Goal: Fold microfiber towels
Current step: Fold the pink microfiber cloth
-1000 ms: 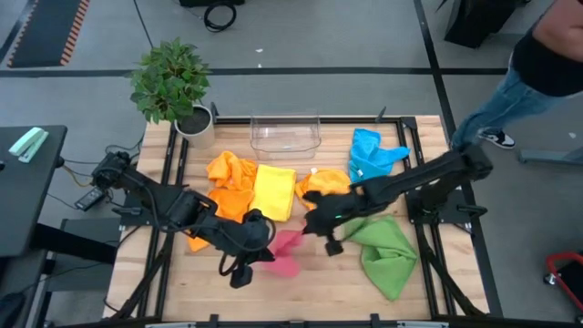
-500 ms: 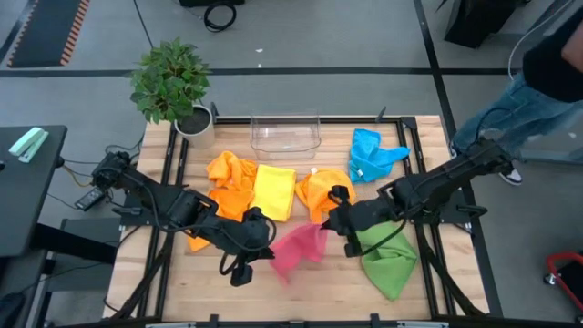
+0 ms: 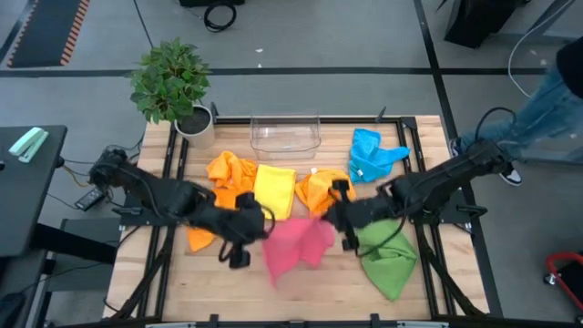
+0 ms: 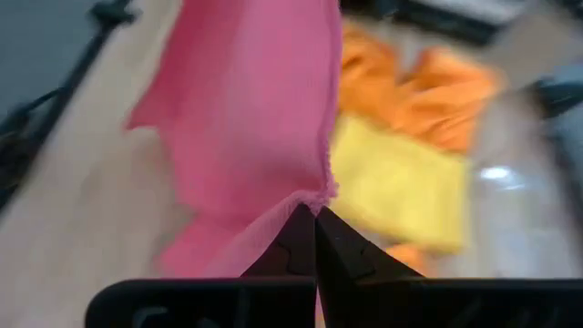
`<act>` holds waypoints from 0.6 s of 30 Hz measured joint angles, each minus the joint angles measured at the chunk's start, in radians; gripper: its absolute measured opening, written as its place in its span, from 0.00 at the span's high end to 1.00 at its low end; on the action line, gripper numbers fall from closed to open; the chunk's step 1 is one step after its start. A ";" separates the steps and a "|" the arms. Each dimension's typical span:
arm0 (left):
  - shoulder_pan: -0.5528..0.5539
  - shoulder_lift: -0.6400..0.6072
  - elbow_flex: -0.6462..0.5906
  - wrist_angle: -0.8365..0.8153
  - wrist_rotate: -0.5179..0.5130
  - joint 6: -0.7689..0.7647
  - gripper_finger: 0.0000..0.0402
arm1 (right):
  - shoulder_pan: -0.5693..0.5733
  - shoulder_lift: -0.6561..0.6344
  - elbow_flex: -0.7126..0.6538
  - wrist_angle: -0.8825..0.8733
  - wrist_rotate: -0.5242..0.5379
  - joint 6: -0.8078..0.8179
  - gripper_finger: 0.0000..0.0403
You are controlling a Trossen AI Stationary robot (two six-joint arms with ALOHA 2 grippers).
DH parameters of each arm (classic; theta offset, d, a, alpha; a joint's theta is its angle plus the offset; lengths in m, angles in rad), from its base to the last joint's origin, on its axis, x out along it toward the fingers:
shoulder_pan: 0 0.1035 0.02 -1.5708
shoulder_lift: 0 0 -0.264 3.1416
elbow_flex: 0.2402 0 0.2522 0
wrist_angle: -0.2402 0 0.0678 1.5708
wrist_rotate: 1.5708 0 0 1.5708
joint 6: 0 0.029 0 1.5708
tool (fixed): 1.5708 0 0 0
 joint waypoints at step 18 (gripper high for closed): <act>-0.058 -0.033 0.042 -0.048 0.149 0.062 0.99 | 0.094 0.267 0.343 -0.264 -0.282 0.161 1.00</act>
